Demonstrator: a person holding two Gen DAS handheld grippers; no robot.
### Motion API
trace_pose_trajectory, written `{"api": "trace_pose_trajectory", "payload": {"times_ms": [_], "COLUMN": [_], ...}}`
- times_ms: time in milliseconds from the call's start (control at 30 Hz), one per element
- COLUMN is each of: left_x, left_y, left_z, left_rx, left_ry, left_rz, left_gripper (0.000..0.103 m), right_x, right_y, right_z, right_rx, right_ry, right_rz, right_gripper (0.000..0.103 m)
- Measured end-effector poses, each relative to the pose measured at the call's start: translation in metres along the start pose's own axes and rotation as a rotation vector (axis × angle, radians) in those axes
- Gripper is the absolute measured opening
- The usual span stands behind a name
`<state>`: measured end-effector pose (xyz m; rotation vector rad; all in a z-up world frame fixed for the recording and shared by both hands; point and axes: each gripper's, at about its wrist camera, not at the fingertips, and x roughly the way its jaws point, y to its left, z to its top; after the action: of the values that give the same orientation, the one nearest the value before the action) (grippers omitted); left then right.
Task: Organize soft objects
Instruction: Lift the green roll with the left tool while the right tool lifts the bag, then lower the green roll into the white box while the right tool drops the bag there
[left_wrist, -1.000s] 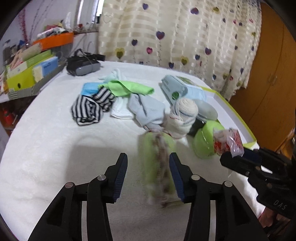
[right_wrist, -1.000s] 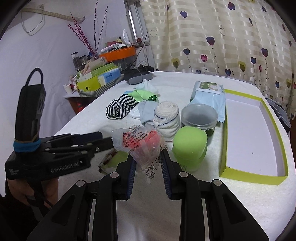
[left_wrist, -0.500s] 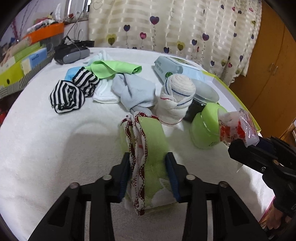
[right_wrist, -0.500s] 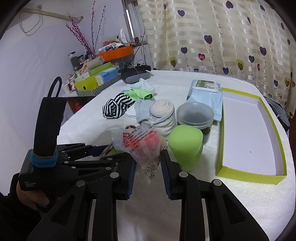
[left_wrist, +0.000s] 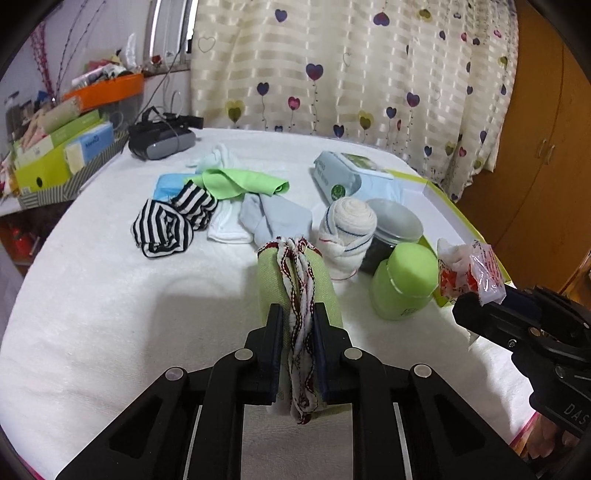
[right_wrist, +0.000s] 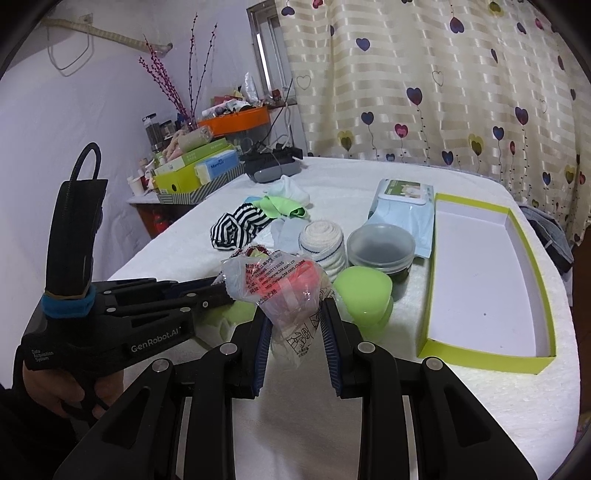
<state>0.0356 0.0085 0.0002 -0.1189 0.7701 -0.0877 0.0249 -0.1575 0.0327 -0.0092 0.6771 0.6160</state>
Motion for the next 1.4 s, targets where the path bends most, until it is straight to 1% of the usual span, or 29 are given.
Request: {"api": "trace_pose_trajectory", "payload": {"times_ms": [300,533,733,1067,1400], "left_x": [-0.020,-0.022,-0.020,0.001,0.035], "left_y": [-0.018,-0.036,-0.056,-0.102,-0.146], "left_z": [0.015,0.028,0.041,0.058,0.069], "left_rx": [0.023,0.051,0.078,0.139,0.186], "left_ry": [-0.065,-0.093,-0.112,-0.096,-0.047], "left_rz": [-0.014,-0.040,-0.078,-0.138,-0.190], "left_gripper": [0.014,0.014,0.014,0.014,0.014], "right_x": [-0.013,-0.020,-0.028,-0.036,-0.031], "right_y": [-0.011,-0.026,-0.045,-0.096,-0.140], "right_z": [0.004,0.007,0.009,0.009,0.004], "right_rx": [0.007,0.023,0.048,0.119,0.183], "right_ry": [-0.034,-0.057,-0.077,-0.082,-0.053], "right_rz": [-0.014,-0.036,-0.067,-0.132,-0.181], "right_gripper": [0.028,0.028,0.028,0.028,0.028]}}
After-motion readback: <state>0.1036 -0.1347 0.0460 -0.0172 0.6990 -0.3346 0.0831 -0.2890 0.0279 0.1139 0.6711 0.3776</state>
